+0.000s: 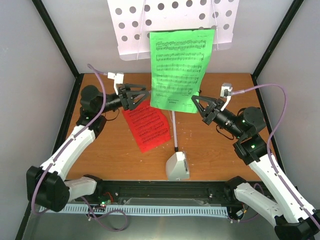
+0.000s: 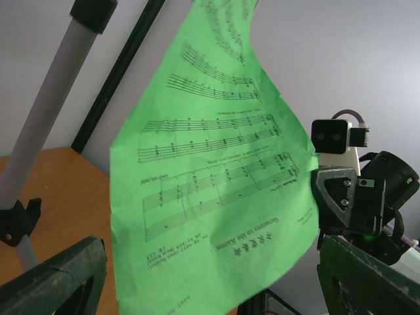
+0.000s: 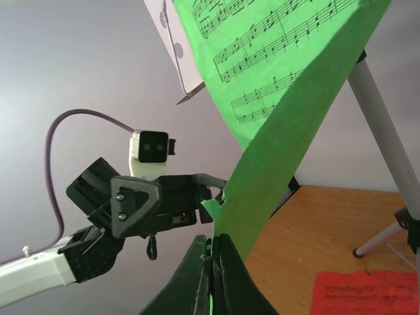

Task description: Pack up the instrument practice props

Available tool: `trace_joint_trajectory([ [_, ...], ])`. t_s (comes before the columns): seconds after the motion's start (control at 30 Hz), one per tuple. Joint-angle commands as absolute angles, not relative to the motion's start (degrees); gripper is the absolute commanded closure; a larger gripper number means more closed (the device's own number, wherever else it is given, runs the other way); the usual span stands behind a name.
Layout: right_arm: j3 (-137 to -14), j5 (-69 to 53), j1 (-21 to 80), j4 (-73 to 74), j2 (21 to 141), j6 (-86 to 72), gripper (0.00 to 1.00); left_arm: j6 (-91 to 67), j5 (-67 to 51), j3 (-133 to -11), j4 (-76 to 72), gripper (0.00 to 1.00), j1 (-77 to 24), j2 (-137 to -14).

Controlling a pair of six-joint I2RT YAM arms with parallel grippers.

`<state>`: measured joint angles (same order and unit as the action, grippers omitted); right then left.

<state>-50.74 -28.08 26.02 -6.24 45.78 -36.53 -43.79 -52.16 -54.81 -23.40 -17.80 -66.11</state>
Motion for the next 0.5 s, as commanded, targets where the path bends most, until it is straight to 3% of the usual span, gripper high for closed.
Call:
trace_joint_trajectory([
  [0.0, -49.9, -27.8, 26.1, -9.3, 45.2, -37.3, 0.97, -47.4, -54.6, -54.9, -31.8, 0.12, -18.0, -70.3],
  [0.47, -50.2, -28.3, 26.0, -10.3, 46.2, -36.8, 0.97, -47.9, -57.3, -60.6, -37.7, 0.15, -19.1, -81.5],
])
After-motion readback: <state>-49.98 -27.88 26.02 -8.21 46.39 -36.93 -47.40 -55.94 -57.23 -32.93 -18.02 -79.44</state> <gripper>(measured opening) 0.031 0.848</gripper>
